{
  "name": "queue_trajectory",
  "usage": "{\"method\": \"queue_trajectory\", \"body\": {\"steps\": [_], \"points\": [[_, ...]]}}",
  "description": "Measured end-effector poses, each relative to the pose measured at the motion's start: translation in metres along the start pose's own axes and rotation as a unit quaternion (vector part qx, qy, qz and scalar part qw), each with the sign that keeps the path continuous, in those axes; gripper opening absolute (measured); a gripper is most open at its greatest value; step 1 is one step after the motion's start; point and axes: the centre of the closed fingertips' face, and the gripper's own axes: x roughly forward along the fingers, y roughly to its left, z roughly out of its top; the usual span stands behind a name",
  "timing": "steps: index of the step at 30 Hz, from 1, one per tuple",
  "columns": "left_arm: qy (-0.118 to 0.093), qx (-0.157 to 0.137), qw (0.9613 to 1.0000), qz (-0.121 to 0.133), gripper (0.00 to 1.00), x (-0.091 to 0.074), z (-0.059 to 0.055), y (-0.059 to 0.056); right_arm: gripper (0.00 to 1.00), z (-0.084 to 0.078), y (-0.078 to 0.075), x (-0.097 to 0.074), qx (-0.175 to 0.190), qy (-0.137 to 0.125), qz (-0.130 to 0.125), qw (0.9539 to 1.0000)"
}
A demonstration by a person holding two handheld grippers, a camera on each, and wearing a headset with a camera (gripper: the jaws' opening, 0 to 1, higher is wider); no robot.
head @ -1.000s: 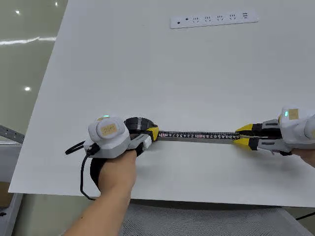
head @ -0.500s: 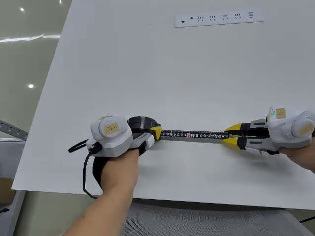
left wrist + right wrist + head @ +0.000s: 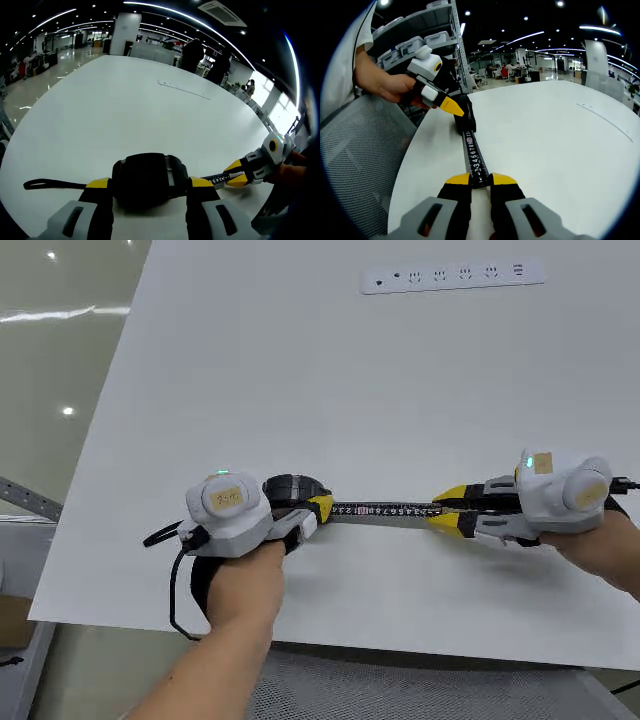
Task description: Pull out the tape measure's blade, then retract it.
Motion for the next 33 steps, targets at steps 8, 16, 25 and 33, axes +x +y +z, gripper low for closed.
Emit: {"method": "queue_trajectory", "body": {"steps": [8, 16, 25, 33], "points": [[0.0, -0.005, 1.0, -0.003, 0.55, -0.001, 0.0, 0.0, 0.12, 0.006, 0.0, 0.013, 0.001, -0.001, 0.008, 1.0], [0.0, -0.012, 0.9999, -0.008, 0.54, -0.001, 0.001, 0.002, 0.12, 0.009, 0.0, 0.022, 0.004, -0.002, 0.015, 0.9999], [0.0, -0.016, 0.9998, -0.009, 0.54, 0.0, 0.002, 0.002, 0.11, 0.013, 0.0, 0.033, 0.005, 0.002, 0.033, 0.9995], [-0.001, -0.017, 0.9998, -0.008, 0.55, 0.001, 0.002, 0.002, 0.11, 0.013, 0.003, 0.036, 0.01, 0.009, 0.038, 0.9992]]}}
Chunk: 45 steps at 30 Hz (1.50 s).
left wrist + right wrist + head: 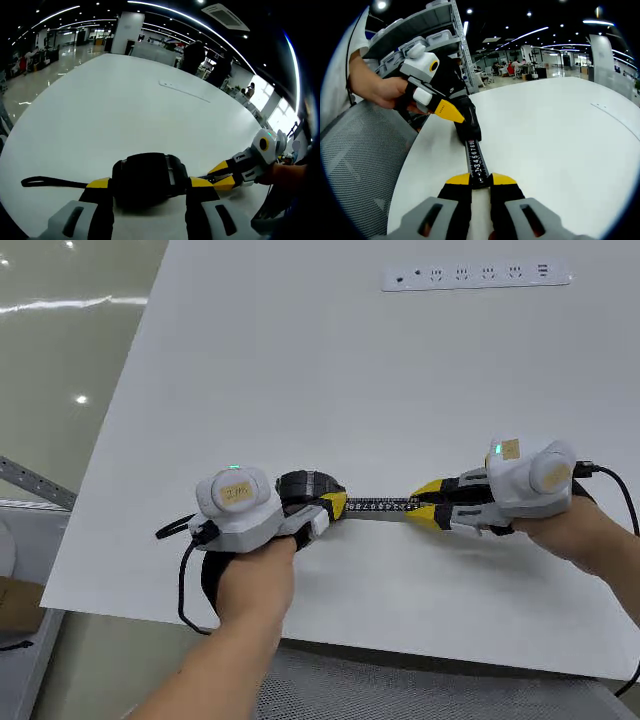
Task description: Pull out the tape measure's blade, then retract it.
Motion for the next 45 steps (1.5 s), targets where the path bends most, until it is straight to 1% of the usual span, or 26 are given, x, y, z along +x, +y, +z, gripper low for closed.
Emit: {"method": "queue_trajectory", "body": {"steps": [2, 3, 7, 8, 12, 17, 21, 24, 28, 32, 36, 40, 42, 45], "points": [[-0.001, 0.001, 1.0, 0.0, 0.55, 0.0, 0.0, 0.0, 0.11, 0.001, 0.001, 0.0, -0.003, 0.0, -0.002, 1.0], [0.0, 0.007, 1.0, 0.002, 0.55, 0.0, 0.0, 0.0, 0.11, 0.0, 0.002, 0.0, 0.002, 0.0, 0.0, 1.0], [0.0, 0.016, 0.9998, 0.011, 0.57, 0.002, 0.0, -0.001, 0.11, -0.001, 0.006, 0.0, 0.005, -0.001, 0.003, 1.0], [-0.002, 0.017, 0.9998, 0.014, 0.57, 0.001, 0.0, 0.0, 0.11, -0.001, 0.008, 0.0, 0.002, 0.0, 0.004, 1.0], [0.0, 0.02, 0.9996, 0.019, 0.58, 0.002, 0.0, 0.001, 0.11, -0.002, 0.009, 0.0, 0.002, 0.0, 0.003, 1.0], [0.006, 0.023, 0.9991, 0.034, 0.58, 0.004, 0.001, 0.001, 0.11, 0.0, 0.008, 0.0, -0.001, 0.001, -0.004, 1.0], [0.021, 0.028, 0.9986, 0.039, 0.57, 0.004, 0.001, 0.001, 0.11, 0.002, 0.008, -0.001, -0.004, 0.001, -0.006, 1.0], [0.023, 0.027, 0.9984, 0.043, 0.57, 0.004, 0.001, 0.001, 0.11, 0.002, 0.007, 0.0, -0.004, 0.0, -0.004, 1.0], [0.027, 0.026, 0.9984, 0.043, 0.57, 0.004, -0.001, 0.001, 0.11, 0.004, 0.008, 0.005, -0.01, -0.001, -0.002, 0.9999], [0.026, 0.024, 0.9985, 0.04, 0.56, 0.003, -0.001, 0.001, 0.11, 0.005, 0.008, 0.01, -0.008, -0.003, -0.001, 1.0], [0.027, 0.022, 0.9986, 0.039, 0.56, 0.003, -0.001, 0.002, 0.11, 0.008, 0.008, 0.018, -0.006, -0.007, 0.0, 1.0], [0.023, 0.017, 0.9989, 0.036, 0.57, 0.003, -0.001, 0.002, 0.11, 0.008, 0.008, 0.024, -0.012, -0.008, -0.006, 0.9999], [0.025, 0.015, 0.9989, 0.036, 0.56, 0.003, -0.001, 0.002, 0.1, 0.009, 0.005, 0.023, -0.007, -0.014, -0.007, 0.9998], [0.026, 0.015, 0.999, 0.034, 0.56, 0.003, 0.0, 0.004, 0.1, 0.01, 0.006, 0.025, 0.003, -0.014, -0.002, 0.9999]]}}
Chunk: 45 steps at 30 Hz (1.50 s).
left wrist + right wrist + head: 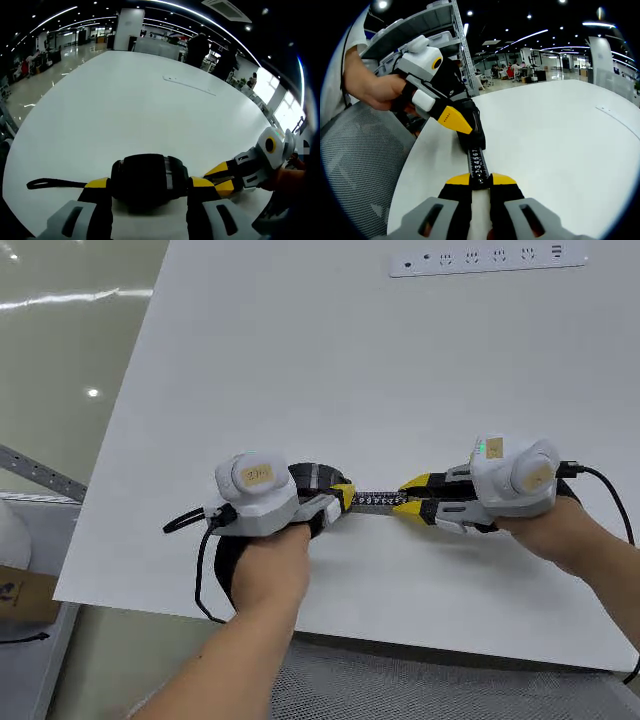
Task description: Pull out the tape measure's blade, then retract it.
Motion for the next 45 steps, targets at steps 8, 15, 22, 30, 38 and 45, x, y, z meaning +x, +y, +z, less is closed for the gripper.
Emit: {"method": "queue_trajectory", "body": {"steps": [8, 15, 22, 30, 38, 45], "points": [[-0.001, 0.007, 1.0, 0.0, 0.58, 0.001, 0.0, 0.001, 0.1, 0.0, 0.005, 0.001, -0.011, 0.007, -0.002, 0.9999], [-0.007, 0.012, 0.9998, 0.011, 0.59, 0.002, 0.0, 0.0, 0.1, 0.0, 0.006, 0.001, -0.021, 0.012, -0.01, 0.9997], [-0.009, 0.018, 0.9996, 0.022, 0.59, 0.002, 0.002, 0.001, 0.11, -0.001, 0.005, 0.001, -0.02, 0.01, -0.022, 0.9995], [0.005, 0.029, 0.9993, 0.025, 0.57, 0.003, -0.001, 0.0, 0.11, 0.003, -0.002, 0.005, -0.035, -0.015, -0.037, 0.9986], [0.001, 0.02, 0.9995, 0.026, 0.58, 0.003, -0.002, 0.004, 0.11, 0.01, 0.006, 0.036, -0.045, 0.002, -0.025, 0.9987], [0.002, 0.013, 0.9996, 0.026, 0.57, 0.003, -0.002, 0.005, 0.11, 0.014, 0.006, 0.044, -0.053, -0.002, -0.027, 0.9982]]}}
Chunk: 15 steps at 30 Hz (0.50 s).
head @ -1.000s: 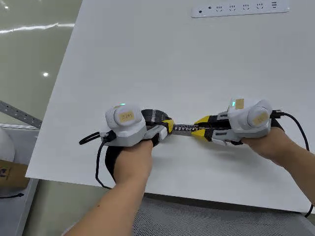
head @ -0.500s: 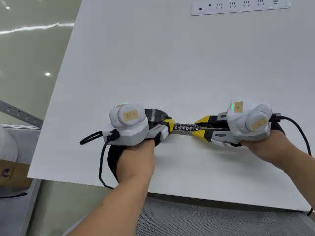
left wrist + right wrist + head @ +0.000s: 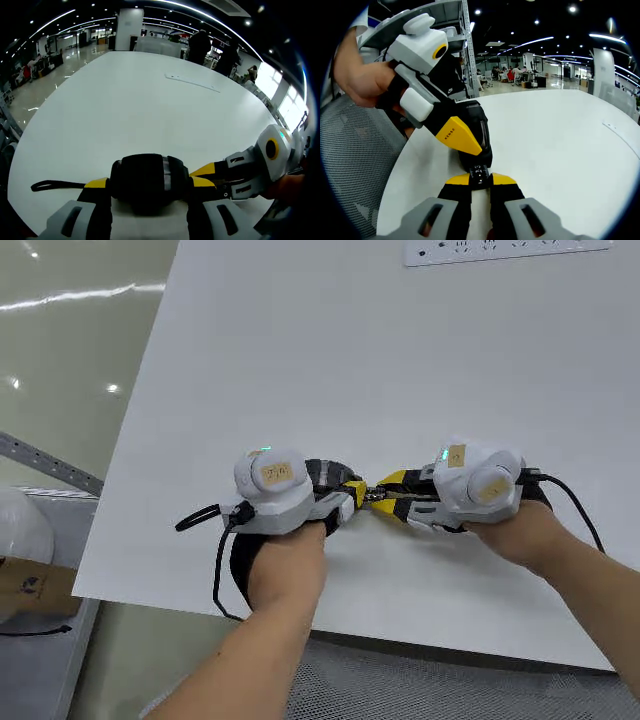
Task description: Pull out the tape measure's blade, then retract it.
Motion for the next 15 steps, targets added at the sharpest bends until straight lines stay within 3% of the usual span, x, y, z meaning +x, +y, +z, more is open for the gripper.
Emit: {"method": "queue_trajectory", "body": {"steps": [15], "points": [[-0.006, -0.011, 0.9999, 0.004, 0.57, -0.0007, 0.0023, 0.0037, 0.11, 0.0045, 0.0014, 0.0083, -0.027, 0.015, -0.014, 0.9994]]}}
